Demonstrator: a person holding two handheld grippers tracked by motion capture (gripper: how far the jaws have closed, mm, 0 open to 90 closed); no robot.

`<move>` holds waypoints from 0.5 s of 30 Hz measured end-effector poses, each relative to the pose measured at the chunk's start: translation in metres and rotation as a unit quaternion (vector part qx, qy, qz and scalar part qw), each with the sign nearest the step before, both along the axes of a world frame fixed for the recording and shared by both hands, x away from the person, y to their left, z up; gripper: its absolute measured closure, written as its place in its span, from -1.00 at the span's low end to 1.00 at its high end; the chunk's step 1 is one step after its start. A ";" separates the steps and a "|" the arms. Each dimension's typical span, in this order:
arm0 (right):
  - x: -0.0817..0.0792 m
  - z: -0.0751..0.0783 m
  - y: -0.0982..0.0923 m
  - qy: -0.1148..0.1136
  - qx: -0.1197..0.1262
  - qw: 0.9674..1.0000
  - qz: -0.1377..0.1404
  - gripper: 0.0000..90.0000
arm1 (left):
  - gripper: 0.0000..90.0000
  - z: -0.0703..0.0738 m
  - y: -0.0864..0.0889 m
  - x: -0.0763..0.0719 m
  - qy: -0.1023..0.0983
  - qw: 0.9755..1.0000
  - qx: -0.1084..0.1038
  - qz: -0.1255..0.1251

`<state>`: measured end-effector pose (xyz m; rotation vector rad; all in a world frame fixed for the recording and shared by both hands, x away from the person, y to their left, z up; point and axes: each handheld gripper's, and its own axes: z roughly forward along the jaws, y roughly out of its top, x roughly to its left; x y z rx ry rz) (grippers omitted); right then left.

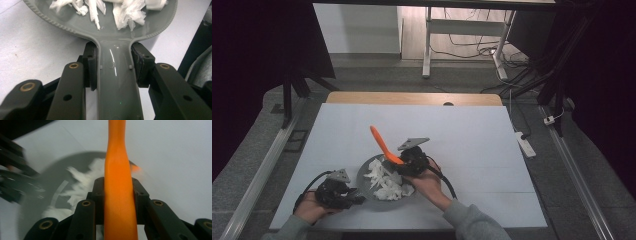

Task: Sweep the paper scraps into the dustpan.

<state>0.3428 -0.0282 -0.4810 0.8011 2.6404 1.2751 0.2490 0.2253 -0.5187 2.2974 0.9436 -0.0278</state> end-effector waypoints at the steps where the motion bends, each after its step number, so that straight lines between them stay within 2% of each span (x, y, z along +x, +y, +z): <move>1: -0.002 0.002 0.005 0.000 0.005 1.000 0.008 0.56 | 0.36 0.000 0.000 0.000 0.000 1.000 0.000 0.000; 4: -0.002 0.008 0.013 -0.011 0.015 1.000 0.018 0.56 | 0.36 0.000 0.001 0.000 0.000 1.000 -0.001 0.001; 6: 0.002 0.011 0.009 -0.016 0.027 0.999 0.016 0.56 | 0.36 0.000 0.002 0.000 0.000 1.000 -0.001 0.001; 10: 0.019 0.016 -0.007 -0.026 0.046 0.999 -0.014 0.56 | 0.36 -0.001 0.003 0.001 0.001 1.000 -0.004 0.001; 15: 0.041 0.017 -0.021 -0.036 0.046 0.997 -0.048 0.56 | 0.36 0.000 0.003 0.001 0.001 1.000 -0.004 0.003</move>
